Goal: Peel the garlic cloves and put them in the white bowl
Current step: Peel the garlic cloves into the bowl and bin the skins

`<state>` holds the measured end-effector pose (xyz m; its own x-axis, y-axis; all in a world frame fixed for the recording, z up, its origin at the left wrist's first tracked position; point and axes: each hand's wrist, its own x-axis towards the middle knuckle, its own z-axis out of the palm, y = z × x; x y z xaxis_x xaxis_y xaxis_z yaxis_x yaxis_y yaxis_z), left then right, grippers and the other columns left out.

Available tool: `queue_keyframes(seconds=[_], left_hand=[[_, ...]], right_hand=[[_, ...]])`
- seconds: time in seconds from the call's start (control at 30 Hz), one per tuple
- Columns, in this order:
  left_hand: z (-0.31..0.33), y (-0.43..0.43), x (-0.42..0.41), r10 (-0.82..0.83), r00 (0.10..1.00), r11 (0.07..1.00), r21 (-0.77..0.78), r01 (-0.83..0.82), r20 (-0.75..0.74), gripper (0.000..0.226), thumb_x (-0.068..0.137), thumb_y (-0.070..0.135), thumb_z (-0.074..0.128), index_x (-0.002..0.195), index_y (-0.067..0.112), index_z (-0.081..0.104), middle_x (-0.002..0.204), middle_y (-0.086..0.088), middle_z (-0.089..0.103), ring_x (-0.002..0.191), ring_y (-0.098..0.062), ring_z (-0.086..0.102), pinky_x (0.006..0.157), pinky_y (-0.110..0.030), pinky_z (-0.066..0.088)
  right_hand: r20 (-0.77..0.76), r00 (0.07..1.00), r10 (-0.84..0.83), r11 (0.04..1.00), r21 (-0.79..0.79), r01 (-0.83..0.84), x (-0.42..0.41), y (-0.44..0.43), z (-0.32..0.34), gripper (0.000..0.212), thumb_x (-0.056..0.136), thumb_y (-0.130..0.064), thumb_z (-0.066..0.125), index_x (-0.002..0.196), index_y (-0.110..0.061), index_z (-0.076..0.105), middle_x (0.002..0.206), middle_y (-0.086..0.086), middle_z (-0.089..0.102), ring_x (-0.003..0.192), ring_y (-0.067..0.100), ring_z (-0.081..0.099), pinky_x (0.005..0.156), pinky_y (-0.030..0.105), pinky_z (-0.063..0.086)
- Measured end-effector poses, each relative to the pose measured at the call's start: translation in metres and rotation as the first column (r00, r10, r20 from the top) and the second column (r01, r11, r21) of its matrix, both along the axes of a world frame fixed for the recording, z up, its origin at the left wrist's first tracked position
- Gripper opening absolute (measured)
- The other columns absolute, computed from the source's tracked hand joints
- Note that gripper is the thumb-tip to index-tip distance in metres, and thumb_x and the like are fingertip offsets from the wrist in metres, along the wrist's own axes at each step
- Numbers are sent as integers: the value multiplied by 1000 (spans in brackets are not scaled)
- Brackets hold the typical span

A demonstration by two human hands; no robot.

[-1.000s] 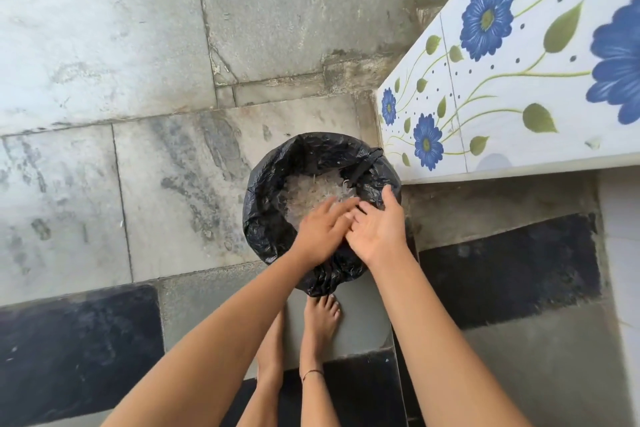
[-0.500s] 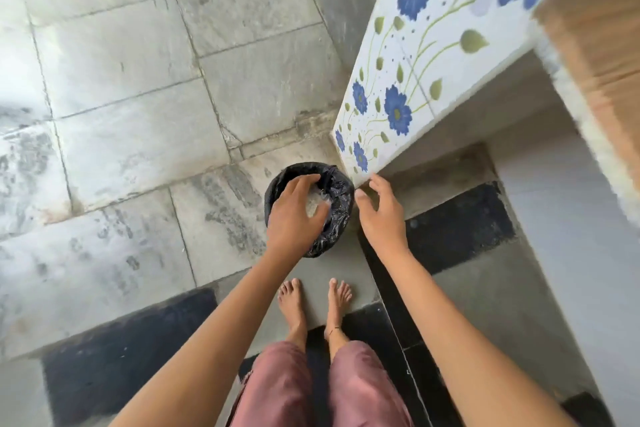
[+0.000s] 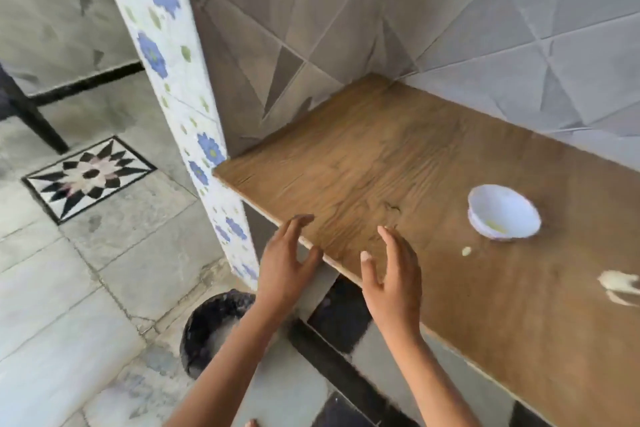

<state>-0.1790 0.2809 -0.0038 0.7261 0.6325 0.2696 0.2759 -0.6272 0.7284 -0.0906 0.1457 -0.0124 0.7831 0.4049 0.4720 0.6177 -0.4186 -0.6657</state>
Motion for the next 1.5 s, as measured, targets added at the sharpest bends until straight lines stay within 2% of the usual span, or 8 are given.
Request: queue_keyframes(seconds=[0.43, 0.63, 0.8, 0.93, 1.07, 1.2, 1.4, 1.5], left_hand=[[3, -152, 176, -264, 904, 949, 76, 305, -336, 28, 89, 22, 55, 115, 16, 64, 112, -8, 64, 96, -26, 63, 74, -32, 50], [6, -147, 192, -215, 873, 942, 144, 304, -437, 21, 87, 21, 54, 100, 16, 69, 100, -2, 66, 87, -23, 62, 64, -29, 47], [43, -144, 219, -271, 937, 922, 219, 318, -220, 21, 85, 20, 56, 102, 23, 69, 96, 7, 68, 81, -16, 59, 61, -23, 35], [54, -152, 267, -310, 853, 857, 264, 442, -420, 26, 84, 16, 52, 102, 27, 67, 107, 3, 65, 88, -20, 61, 66, -25, 39], [42, -155, 294, -228, 734, 770, 343, 537, -639, 24, 88, 15, 51, 104, 25, 65, 106, 3, 64, 90, -18, 61, 67, -26, 39], [36, -151, 299, -179, 653, 771, 307, 558, -736, 21, 89, 20, 53, 107, 24, 64, 100, 6, 59, 94, -17, 59, 68, -26, 41], [62, -168, 285, -340, 796, 767, 342, 542, -500, 22, 88, 19, 53, 104, 26, 66, 106, 4, 66, 95, -20, 63, 69, -25, 42], [62, -220, 272, -668, 675, 649, 198, 734, -314, 17, 86, 19, 58, 97, 24, 70, 99, 7, 70, 88, -16, 65, 73, -26, 50]], right_hand=[[16, 913, -409, 812, -451, 371, 88, -230, -21, 57, 86, -38, 36, 120, 1, 59, 121, 21, 61, 112, 40, 57, 90, 50, 49], [4, 897, -442, 731, -577, 363, 92, -237, -29, 55, 97, -38, 41, 140, -4, 41, 149, 18, 35, 139, 34, 30, 114, 44, 20], [1, 878, -479, 707, -592, 386, 93, -234, -31, 74, 90, -53, 15, 141, -6, 41, 150, 15, 34, 140, 32, 30, 114, 43, 17], [-50, 885, -464, 708, -620, 336, 92, -236, -32, 89, 81, -63, -8, 150, -16, 23, 158, 5, 14, 146, 21, 8, 116, 35, -1], [-60, 863, -501, 702, -612, 365, 90, -234, -35, 97, 82, -68, -16, 146, -14, 32, 155, 6, 23, 145, 21, 15, 116, 37, 4], [-68, 874, -481, 689, -646, 329, 91, -233, -28, 78, 95, -59, 4, 135, -10, 50, 144, 11, 44, 135, 27, 38, 110, 41, 21], [-109, 849, -517, 761, -514, 397, 88, -243, -24, 91, 83, -74, 0, 143, -17, 39, 152, 3, 32, 143, 19, 21, 114, 30, 5], [-90, 786, -612, 711, -498, 497, 91, -266, -20, 67, 91, -58, 25, 143, -17, 37, 152, 3, 31, 144, 19, 20, 115, 30, 6]])
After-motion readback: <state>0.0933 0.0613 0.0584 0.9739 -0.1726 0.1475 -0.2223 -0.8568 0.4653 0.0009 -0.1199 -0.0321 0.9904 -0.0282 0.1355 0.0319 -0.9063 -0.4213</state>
